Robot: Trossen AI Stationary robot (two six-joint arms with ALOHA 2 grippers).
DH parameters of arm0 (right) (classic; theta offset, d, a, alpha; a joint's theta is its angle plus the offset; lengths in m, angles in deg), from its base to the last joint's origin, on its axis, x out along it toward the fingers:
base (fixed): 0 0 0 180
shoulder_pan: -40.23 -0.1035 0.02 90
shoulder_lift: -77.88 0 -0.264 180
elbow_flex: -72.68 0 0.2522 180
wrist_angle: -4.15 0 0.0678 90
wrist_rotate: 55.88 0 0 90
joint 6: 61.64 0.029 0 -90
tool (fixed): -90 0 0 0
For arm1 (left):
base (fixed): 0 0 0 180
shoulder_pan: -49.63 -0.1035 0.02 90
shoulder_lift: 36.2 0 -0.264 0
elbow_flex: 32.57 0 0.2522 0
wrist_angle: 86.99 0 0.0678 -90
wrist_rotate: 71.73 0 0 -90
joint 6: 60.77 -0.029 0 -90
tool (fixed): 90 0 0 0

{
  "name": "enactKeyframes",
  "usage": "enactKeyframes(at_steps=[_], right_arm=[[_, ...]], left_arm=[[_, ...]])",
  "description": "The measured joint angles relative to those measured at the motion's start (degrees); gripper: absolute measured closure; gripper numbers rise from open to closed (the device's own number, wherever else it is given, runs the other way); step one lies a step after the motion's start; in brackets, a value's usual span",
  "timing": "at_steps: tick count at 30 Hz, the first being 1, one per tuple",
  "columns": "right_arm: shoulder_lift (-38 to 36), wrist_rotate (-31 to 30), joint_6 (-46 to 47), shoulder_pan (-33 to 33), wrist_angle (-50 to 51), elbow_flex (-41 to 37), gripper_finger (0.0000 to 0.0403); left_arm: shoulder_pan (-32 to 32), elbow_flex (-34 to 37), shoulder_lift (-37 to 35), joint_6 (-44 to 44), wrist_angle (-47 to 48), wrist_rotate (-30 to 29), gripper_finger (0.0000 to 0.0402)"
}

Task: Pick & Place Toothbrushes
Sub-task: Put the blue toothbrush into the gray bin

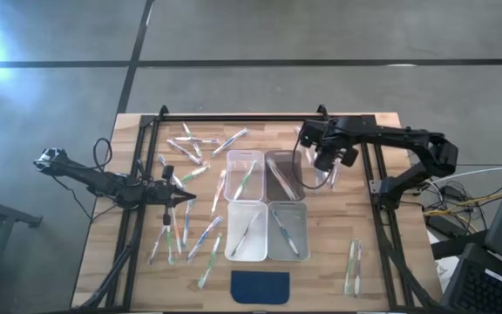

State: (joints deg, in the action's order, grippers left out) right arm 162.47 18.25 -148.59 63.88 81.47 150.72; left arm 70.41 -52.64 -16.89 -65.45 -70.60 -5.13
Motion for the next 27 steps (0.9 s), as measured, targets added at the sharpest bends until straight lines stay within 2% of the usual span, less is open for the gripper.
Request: enactKeyframes(at_steps=[12,27], right_arm=[[0.0,1.6,1.0,0.4,-7.4,-7.6,0.0387],[0.0,2.5,0.6,0.4,-20.6,-14.2,0.0279]], left_arm=[[0.0,0.0,0.0,0.0,0.0,0.0,0.0396],[0.0,0.0,0.0,0.0,0.0,0.0,0.0396]])
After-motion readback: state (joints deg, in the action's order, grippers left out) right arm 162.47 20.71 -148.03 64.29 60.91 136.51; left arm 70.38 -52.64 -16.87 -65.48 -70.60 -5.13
